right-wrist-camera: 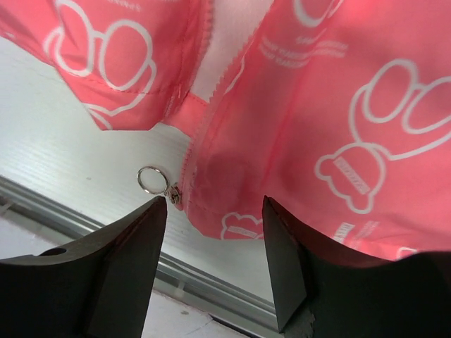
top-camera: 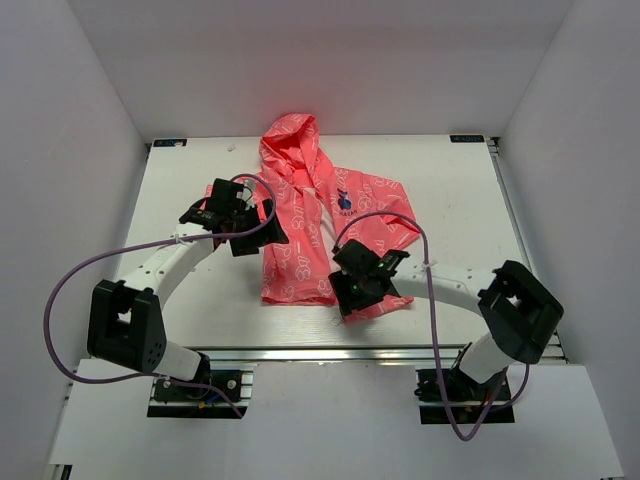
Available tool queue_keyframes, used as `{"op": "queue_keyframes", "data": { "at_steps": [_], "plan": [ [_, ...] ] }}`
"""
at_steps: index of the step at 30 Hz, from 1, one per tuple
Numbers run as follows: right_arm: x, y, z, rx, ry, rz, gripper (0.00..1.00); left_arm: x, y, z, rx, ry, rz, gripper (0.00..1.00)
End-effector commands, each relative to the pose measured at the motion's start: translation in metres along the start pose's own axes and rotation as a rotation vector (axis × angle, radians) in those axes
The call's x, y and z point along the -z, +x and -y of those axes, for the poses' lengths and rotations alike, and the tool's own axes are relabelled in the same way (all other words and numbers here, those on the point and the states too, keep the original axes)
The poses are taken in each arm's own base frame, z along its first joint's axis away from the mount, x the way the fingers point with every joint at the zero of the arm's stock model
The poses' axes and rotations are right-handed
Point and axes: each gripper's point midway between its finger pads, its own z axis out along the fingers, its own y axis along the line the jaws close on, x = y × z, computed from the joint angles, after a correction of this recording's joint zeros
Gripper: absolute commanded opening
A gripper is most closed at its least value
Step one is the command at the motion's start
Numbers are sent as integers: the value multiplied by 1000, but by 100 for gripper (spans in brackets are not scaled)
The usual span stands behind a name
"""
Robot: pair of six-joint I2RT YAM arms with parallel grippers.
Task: Zip up the jacket
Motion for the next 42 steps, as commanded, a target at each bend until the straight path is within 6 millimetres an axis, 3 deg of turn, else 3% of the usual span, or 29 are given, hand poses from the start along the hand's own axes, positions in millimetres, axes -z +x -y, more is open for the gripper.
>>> {"op": "queue_keyframes", "data": {
  "at_steps": [1, 6, 12, 13, 16, 20, 21, 25, 33, 42],
  "plan": [
    [-5, -5, 2, -39, 89, 16, 62, 12, 1, 2, -27, 0, 26, 98],
    [-11, 7, 6, -83, 117, 2, 54, 20, -1, 3, -34, -3, 43, 98],
    [-13, 3, 0, -79, 77, 27, 24, 26, 10, 13, -75, 38, -14, 98],
    [-14, 4, -4, -71, 51, 31, 14, 27, 12, 15, -80, 47, -23, 98],
    [-11, 2, -8, -69, 18, 47, 0, 32, 20, 31, -115, 94, -51, 98],
    [-3, -4, -6, -94, 17, 85, 0, 29, 35, 61, -182, 129, -90, 98],
    [2, -9, -4, -112, 23, 105, 0, 29, 40, 77, -222, 142, -98, 98],
    [15, -15, 15, -220, 34, 152, 0, 11, 59, 87, -258, 80, -180, 98],
    [41, -19, 25, -317, -47, 269, 0, -23, 98, 102, -259, 19, -286, 98],
    [46, -19, 36, -348, -79, 291, 0, -61, 128, 92, -260, -101, -362, 94]
  ]
}}
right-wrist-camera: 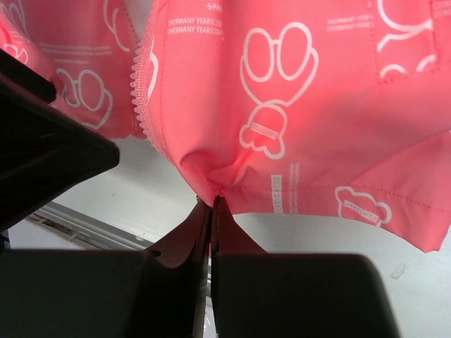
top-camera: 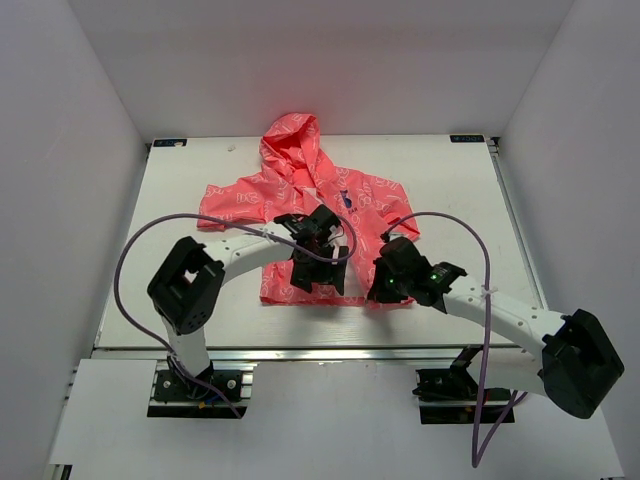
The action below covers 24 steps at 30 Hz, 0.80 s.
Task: Zip up the jacket
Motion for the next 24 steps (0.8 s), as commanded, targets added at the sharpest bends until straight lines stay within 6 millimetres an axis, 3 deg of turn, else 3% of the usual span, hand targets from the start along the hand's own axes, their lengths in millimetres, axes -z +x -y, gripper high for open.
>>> {"op": "queue_keyframes", "data": {
  "at_steps": [1, 12, 15, 16, 19, 20, 23, 24],
  "plan": [
    [3, -7, -4, -24, -42, 35, 0, 0, -10, 5, 24, -22, 40, 93],
    [1, -1, 2, -42, -49, 36, 0, -25, -13, 2, 86, -85, 38, 73],
    [0, 0, 2, -37, -51, 33, 0, -24, -16, 0, 89, -101, 50, 59],
    [0, 0, 2, -35, -54, 32, 0, -24, -17, 1, 87, -101, 52, 47],
    [-3, 1, 1, -27, -65, 26, 0, -23, -16, 4, 76, -84, 41, 27],
    [-4, 1, 0, -19, -70, 27, 0, -21, -16, 6, 71, -74, 41, 16],
    [-4, 0, -16, 2, -167, 20, 0, -11, -18, 14, 46, -32, 55, 0],
    [-4, -5, -20, 15, -193, 40, 0, -8, -19, 16, 30, -25, 62, 0]
  ]
}}
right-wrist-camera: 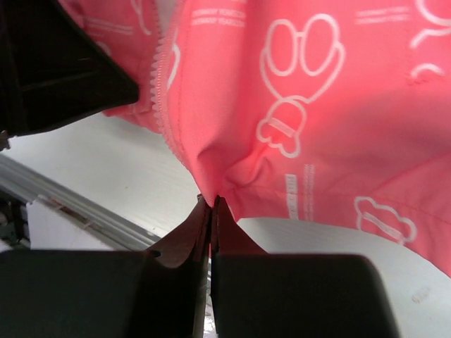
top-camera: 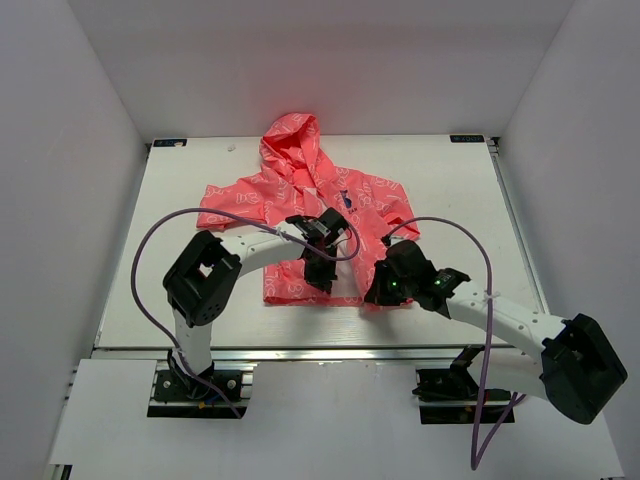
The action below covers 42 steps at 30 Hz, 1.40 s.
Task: Zip up the jacket
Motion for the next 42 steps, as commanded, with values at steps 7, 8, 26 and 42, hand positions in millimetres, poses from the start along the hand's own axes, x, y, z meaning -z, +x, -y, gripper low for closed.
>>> {"op": "queue_keyframes", "data": {
  "at_steps": [7, 8, 26, 42],
  "plan": [
    [6, -38, -46, 75, -351, 83, 0, 68, -19, 35, -138, 254, 155, 0],
    [7, -40, -49, 89, -383, 88, 0, 69, -18, 35, -145, 287, 171, 0],
    [63, -63, -117, 252, -908, 190, 0, 186, -21, 58, -267, 899, 569, 0],
    [115, -99, -153, 295, -1096, 392, 0, 245, -19, 46, -268, 993, 885, 0]
  ]
}}
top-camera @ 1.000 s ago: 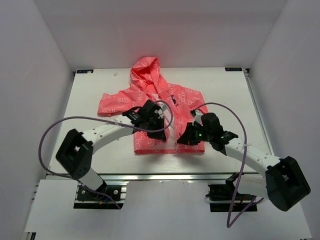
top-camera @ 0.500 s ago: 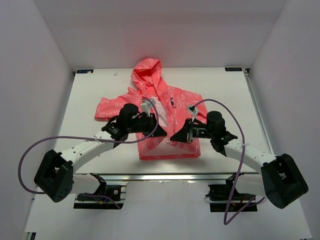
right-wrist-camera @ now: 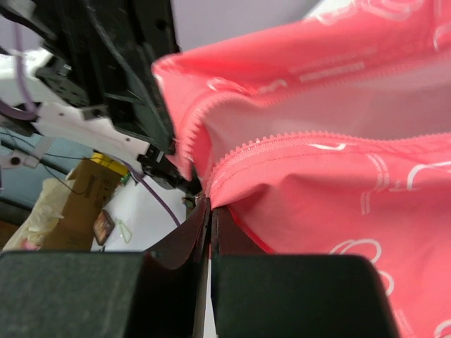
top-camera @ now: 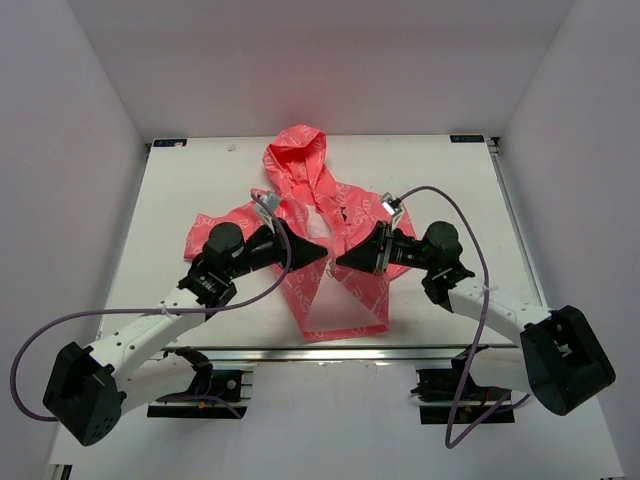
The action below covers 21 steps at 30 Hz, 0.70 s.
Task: Zip up the jacket
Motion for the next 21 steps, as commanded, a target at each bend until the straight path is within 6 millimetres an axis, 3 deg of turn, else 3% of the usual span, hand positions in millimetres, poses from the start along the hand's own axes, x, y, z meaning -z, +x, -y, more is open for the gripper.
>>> {"op": "queue_keyframes", "data": {
  "at_steps": [1, 8, 12, 21],
  "plan": [
    [0, -24, -35, 73, -132, 60, 0, 4, -17, 13, -40, 44, 76, 0],
    [3, -33, -48, 125, -161, 59, 0, 11, -22, 17, -53, 59, 126, 0],
    [4, -33, -43, 119, -139, 45, 0, 16, -25, 21, -66, 71, 149, 0],
    [6, -40, -48, 133, -166, 55, 0, 20, -15, 30, -79, 161, 125, 0]
  ]
}}
